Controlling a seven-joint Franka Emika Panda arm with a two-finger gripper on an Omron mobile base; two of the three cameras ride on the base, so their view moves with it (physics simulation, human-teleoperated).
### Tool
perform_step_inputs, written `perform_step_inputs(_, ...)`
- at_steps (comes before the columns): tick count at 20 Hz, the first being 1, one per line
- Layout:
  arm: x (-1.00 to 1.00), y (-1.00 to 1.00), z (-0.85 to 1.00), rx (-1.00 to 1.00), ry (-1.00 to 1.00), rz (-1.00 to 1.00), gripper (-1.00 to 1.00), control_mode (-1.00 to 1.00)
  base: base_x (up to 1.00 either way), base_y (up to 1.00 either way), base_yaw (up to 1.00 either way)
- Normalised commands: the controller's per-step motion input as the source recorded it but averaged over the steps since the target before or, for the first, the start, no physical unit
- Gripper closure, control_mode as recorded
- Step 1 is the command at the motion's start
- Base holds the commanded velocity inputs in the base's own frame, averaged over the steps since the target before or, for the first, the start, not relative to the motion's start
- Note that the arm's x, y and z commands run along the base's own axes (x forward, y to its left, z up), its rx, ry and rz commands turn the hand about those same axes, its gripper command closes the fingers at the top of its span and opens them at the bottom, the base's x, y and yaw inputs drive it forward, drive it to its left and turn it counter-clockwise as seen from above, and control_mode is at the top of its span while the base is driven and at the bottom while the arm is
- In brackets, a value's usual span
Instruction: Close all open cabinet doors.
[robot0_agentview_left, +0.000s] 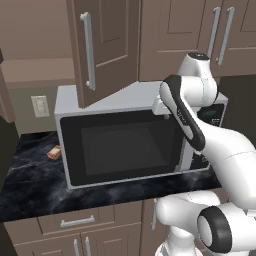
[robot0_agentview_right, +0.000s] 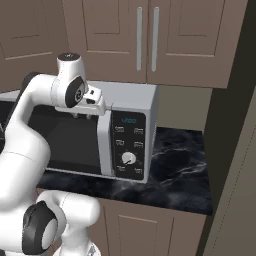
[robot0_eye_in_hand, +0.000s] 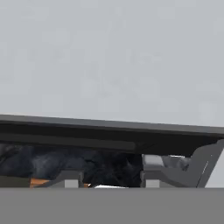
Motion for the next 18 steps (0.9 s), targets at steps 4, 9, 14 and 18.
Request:
perform_step_inputs(4, -0.2, 0.01, 0.0, 0.0, 0.05, 0.0, -1.0, -1.0, 0.0, 0.0, 0.0)
perform_step_inputs(9, -0.81, 0.1, -0.03, 0.0, 0.09, 0.0, -1.0, -1.0, 0.0, 0.0, 0.0)
perform_step_inputs(14, -0.74, 0.09, -0.05, 0.0, 0.05, 0.0, -1.0, -1.0, 0.0, 0.0, 0.0)
perform_step_inputs(18, -0.54, 0.26, 0.0, 0.0, 0.01, 0.0, -1.0, -1.0, 0.0, 0.0, 0.0)
